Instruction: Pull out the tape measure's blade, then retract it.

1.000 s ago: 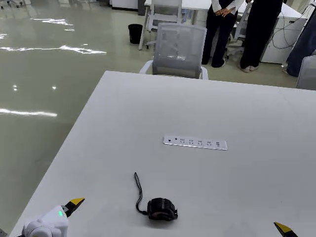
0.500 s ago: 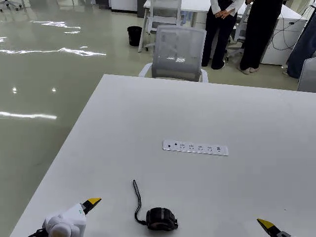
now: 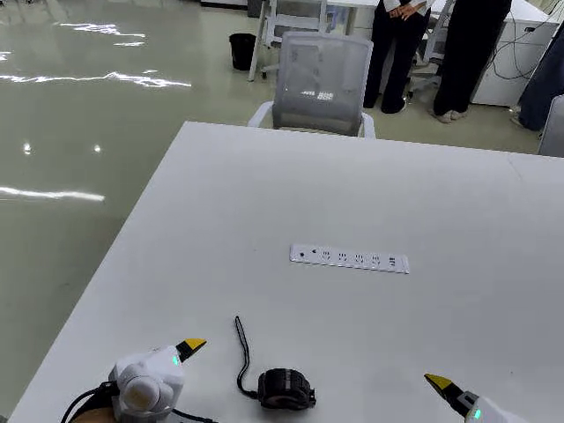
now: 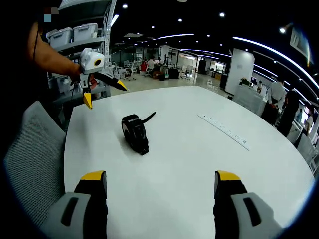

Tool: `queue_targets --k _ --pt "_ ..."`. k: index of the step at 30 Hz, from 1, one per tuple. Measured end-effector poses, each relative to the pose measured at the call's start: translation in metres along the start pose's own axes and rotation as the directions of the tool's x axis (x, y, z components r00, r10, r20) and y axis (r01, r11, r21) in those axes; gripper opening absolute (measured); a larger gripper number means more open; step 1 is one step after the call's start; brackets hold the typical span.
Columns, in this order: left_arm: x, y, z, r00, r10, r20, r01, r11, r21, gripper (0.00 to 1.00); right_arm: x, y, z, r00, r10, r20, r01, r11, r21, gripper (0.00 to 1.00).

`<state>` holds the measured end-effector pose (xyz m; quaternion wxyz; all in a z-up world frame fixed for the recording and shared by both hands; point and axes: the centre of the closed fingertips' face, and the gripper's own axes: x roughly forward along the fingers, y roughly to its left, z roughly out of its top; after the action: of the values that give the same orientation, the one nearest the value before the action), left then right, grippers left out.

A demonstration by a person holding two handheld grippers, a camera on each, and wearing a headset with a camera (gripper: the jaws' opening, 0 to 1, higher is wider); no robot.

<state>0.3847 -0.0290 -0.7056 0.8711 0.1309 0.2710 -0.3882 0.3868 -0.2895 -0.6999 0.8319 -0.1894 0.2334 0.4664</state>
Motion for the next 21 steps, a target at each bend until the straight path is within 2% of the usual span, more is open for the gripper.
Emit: queue_targets --k 10,21 --pt "0.01 -0.001 -0.001 0.9992 -0.022 -0.033 0.022 1.0 0.018 0.94 0.019 0.006 0.002 0.9989 0.045 -0.013 -0.045 0.999 -0.014 0.9" --pt "0.037 -0.003 0.004 0.9955 -0.063 -0.07 0.067 0.997 0.05 0.91 0.044 0.007 0.006 0.9957 0.088 -0.03 -0.089 0.995 -0.04 0.88"
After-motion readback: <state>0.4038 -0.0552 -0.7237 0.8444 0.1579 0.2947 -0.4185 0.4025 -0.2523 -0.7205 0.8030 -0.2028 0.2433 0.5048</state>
